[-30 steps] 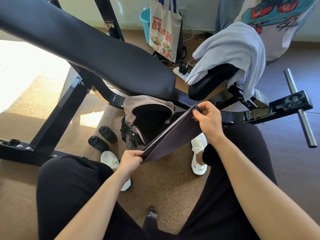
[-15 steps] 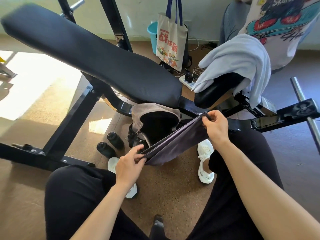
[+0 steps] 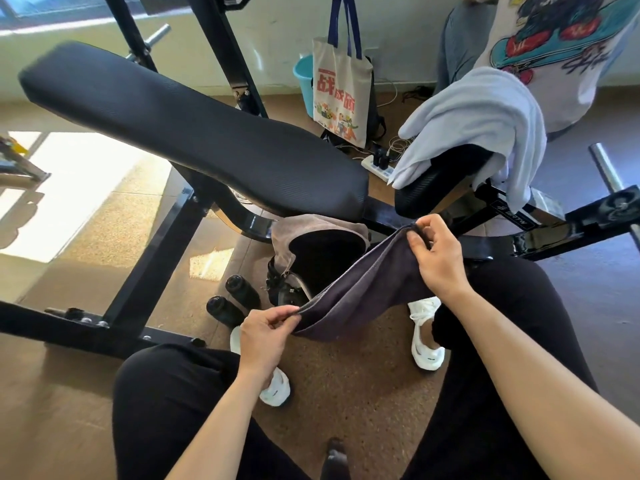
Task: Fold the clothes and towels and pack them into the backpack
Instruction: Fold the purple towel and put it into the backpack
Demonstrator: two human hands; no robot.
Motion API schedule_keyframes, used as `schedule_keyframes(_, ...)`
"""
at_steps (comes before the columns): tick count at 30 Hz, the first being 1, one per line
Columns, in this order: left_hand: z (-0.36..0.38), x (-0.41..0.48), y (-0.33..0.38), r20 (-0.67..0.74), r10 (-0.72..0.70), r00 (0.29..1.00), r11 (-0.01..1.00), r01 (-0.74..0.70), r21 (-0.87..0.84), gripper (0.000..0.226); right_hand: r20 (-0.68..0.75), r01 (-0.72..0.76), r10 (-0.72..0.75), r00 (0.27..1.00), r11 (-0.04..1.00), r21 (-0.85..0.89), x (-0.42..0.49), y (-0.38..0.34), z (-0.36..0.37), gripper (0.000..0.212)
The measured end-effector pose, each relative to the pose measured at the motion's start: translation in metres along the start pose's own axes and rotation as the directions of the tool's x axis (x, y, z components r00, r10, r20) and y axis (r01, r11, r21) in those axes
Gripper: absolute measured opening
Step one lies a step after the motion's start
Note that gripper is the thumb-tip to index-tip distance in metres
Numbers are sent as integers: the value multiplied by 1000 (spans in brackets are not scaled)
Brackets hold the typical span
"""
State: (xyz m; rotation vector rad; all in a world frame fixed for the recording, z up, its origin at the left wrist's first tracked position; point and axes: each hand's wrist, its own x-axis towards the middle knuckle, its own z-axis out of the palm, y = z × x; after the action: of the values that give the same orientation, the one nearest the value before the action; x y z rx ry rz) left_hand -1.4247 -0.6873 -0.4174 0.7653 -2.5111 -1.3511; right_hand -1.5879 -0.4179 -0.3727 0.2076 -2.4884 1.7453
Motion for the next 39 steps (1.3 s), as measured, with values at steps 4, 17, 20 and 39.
schedule_keyframes(4, 3, -7, 6, 23, 110, 994, 991, -111, 73, 25, 47, 126, -125, 991, 992, -18, -9, -8, 1, 8)
schedule_keyframes(17, 20, -8, 10, 6, 322, 947, 842, -289, 456, 19, 118, 250, -253, 960, 967, 44, -35, -23, 17, 7)
schedule_keyframes(20, 20, -6, 6, -7, 279, 960, 868, -249, 429, 16, 127, 222, -226, 966, 974, 44, -35, -22, 19, 6)
schedule_keyframes(39, -15, 9, 21, 404, -433, 806, 581, 592, -558, 20, 40, -254, 269, 962, 941, -226, 3, 15, 7, 5)
